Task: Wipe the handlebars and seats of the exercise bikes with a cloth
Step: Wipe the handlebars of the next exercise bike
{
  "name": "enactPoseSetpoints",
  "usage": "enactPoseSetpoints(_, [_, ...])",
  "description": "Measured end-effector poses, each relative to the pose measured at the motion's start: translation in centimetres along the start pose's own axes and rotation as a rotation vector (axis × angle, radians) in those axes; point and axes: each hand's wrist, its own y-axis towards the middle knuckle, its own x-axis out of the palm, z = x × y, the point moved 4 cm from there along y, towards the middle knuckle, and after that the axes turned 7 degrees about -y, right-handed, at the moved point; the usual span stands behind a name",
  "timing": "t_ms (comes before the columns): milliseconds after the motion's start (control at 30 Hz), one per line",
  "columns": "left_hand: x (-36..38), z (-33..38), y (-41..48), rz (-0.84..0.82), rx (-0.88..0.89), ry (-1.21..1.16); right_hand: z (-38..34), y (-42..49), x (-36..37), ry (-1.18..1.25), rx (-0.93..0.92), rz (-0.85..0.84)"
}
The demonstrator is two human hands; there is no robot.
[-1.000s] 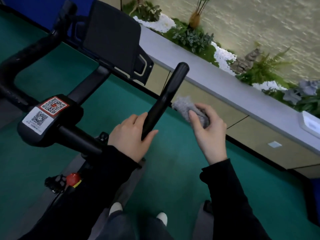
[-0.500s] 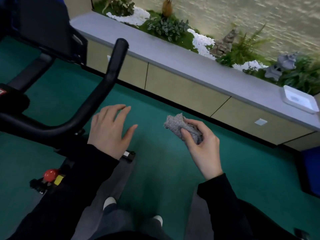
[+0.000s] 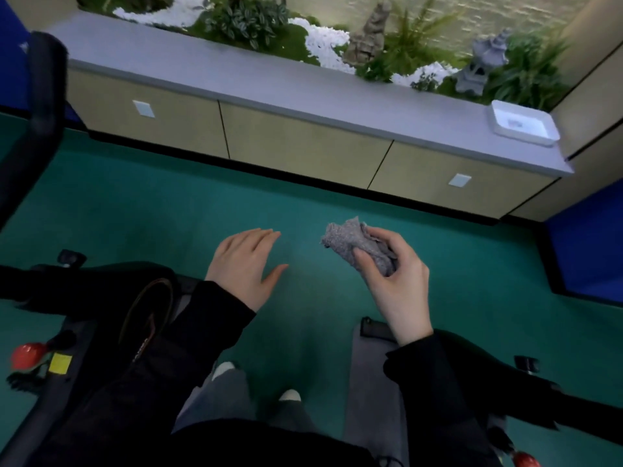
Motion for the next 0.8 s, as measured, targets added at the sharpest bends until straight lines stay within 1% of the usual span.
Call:
enactPoseSetpoints(100, [1.0, 0.1, 0.8, -0.043, -0.008, -0.008, 0.9, 0.7, -0.2, 0.006, 0.037, -0.012])
enactPoseSetpoints(233, [1.6, -0.5, 3.0, -0.056, -0.031, -0.051, 1.4, 2.5, 0.6, 0.024, 0.072, -0.029])
enactPoseSetpoints(333, [1.9, -1.3, 5.5, -0.056, -0.041, -0.087, 1.7, 4.7, 1.7, 0.058, 0.120, -0.064])
enactPoseSetpoints(467, [2.0, -3.0, 10.1, -0.039, -0.055, -0.122, 1.4, 9.1, 3.6, 0.036, 0.146, -0.076])
enactPoseSetpoints(700, [0.0, -7.9, 18.3, -0.010, -0.135, -0.176, -0.4, 17.9, 7.8, 0.007, 0.100, -0.132])
enactPoseSetpoints(800, [-1.0, -9.6, 20.7, 0.022, -0.151, -0.173, -1.2, 21.0, 9.4, -0.017, 0.048, -0.146])
